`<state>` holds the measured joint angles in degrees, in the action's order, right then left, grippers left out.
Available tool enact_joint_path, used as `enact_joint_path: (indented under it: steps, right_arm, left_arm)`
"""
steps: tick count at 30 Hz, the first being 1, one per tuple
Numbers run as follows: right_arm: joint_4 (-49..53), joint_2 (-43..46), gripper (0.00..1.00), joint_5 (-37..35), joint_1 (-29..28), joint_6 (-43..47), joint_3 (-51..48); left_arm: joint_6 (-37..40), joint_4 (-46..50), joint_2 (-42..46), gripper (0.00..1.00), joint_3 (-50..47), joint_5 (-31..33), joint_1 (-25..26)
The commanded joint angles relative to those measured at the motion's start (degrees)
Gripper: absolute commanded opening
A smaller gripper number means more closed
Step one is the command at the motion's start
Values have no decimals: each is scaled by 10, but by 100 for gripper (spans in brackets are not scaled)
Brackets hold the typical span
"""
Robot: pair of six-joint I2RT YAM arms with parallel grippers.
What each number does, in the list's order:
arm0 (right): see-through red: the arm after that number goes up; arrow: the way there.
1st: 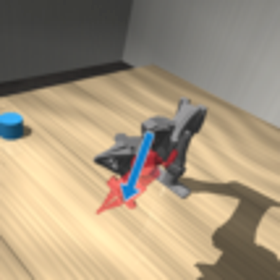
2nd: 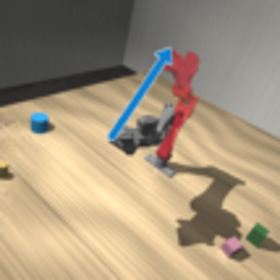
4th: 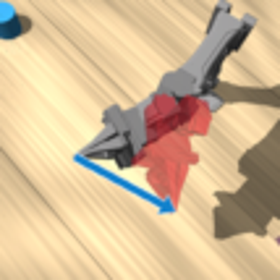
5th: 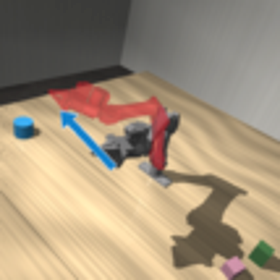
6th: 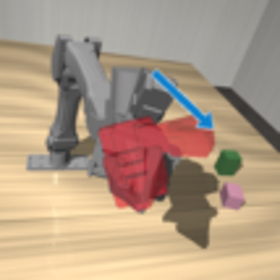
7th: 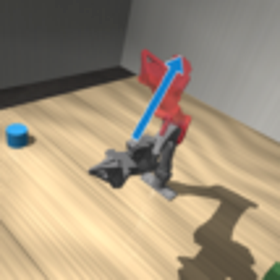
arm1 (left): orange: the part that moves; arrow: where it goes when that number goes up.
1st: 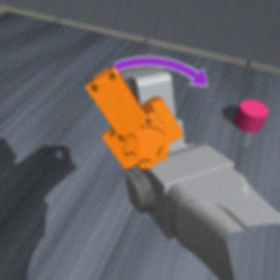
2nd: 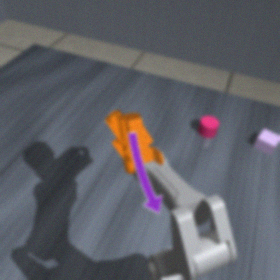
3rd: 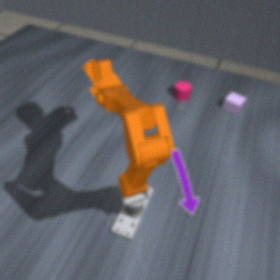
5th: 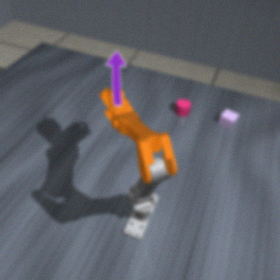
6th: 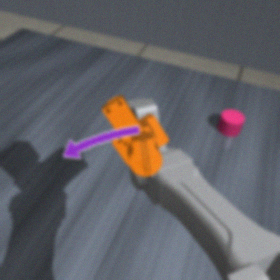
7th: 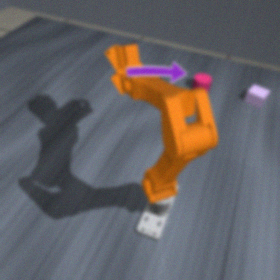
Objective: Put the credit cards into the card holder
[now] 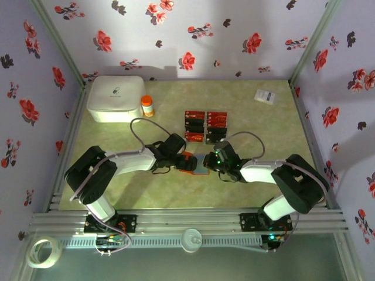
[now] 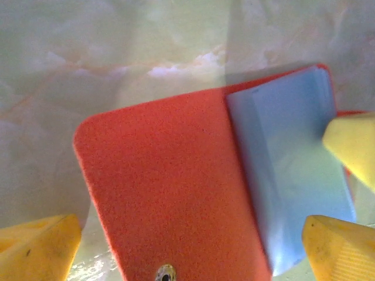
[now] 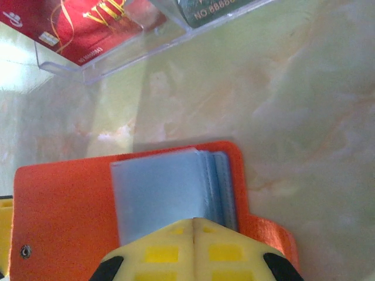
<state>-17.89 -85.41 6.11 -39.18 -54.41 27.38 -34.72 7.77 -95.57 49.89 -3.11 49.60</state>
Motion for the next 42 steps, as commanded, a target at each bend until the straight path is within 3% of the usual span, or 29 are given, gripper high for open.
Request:
enact_joint_path:
  steps: [1,18,42]
  right_arm:
    - [26,3,0,10,8,16,21]
    - [15,-51,0,55,23,33,37]
    - [-57,-69,0,87,18,-15,17]
  left_arm:
    - [32,28,-21,98,10,25,6]
    - [39,36,-32,99,25,39,12]
    - [4,-53,-18,100,-13,5,13]
